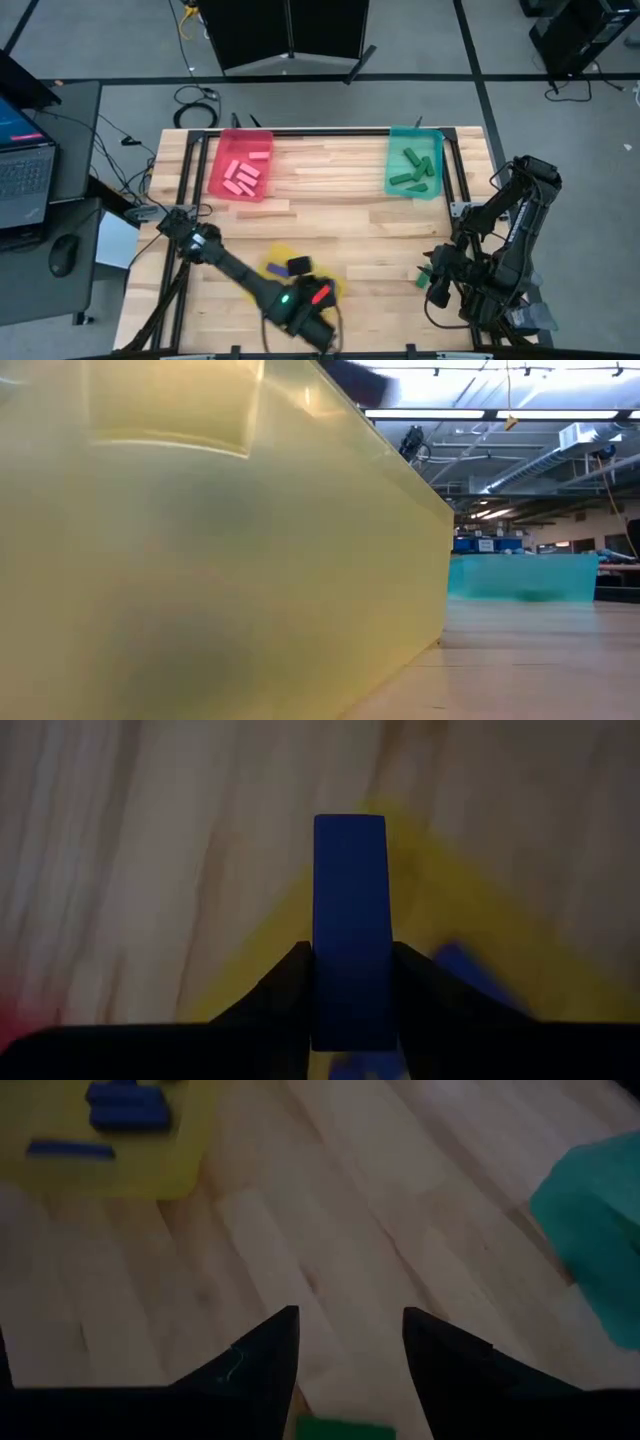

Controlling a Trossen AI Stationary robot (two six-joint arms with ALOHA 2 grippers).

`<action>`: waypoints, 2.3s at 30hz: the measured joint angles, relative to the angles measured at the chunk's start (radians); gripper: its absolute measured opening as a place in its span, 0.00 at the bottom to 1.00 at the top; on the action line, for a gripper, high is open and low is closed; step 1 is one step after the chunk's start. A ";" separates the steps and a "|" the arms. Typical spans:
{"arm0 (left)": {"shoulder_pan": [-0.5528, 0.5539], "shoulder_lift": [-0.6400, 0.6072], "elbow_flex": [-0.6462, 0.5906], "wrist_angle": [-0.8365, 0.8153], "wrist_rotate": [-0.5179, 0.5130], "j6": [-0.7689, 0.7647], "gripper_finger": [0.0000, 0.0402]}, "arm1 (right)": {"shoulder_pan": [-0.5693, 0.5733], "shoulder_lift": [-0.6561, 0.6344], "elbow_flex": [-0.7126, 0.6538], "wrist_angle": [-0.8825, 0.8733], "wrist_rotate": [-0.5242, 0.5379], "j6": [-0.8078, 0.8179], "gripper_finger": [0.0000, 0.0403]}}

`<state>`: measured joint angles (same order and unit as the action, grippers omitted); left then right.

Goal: Sort blocks
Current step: Put the blue block into the yellow bin, then put the green block into the blue bin

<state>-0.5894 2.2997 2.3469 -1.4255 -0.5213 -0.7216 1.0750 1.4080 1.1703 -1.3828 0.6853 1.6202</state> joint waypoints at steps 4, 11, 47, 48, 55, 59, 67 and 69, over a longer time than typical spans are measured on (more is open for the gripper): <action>-0.071 -0.007 -0.033 -0.136 0.010 -0.207 0.27 | 0.006 0.023 -0.025 0.041 -0.055 -0.016 0.48; -0.100 -0.007 -0.176 -0.095 0.116 -0.374 0.27 | -0.026 0.108 -0.105 0.096 -0.180 0.214 0.55; -0.093 -0.376 -0.034 0.061 -0.426 0.189 0.85 | -0.183 0.395 -0.121 0.306 -0.525 0.661 0.87; -0.093 -0.387 -0.034 0.058 -0.432 0.199 0.85 | -0.188 0.393 -0.121 0.308 -0.526 0.658 0.87; -0.093 -0.424 -0.034 -0.010 -0.455 0.224 0.85 | -0.205 0.391 -0.150 0.308 -0.522 0.631 0.82; -0.093 -0.439 -0.034 -0.026 -0.455 0.223 0.85 | -0.206 0.384 -0.206 0.416 -0.490 0.628 0.74; -0.093 -0.526 -0.035 -0.032 -0.455 0.254 0.85 | -0.207 0.385 -0.231 0.465 -0.478 0.621 0.52; -0.093 -0.564 -0.035 -0.026 -0.458 0.277 0.85 | -0.208 0.385 -0.231 0.473 -0.476 0.616 0.43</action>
<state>-0.6827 1.7355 2.3123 -1.4511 -0.9789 -0.4449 0.8669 1.7931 0.9398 -0.9098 0.2094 2.2362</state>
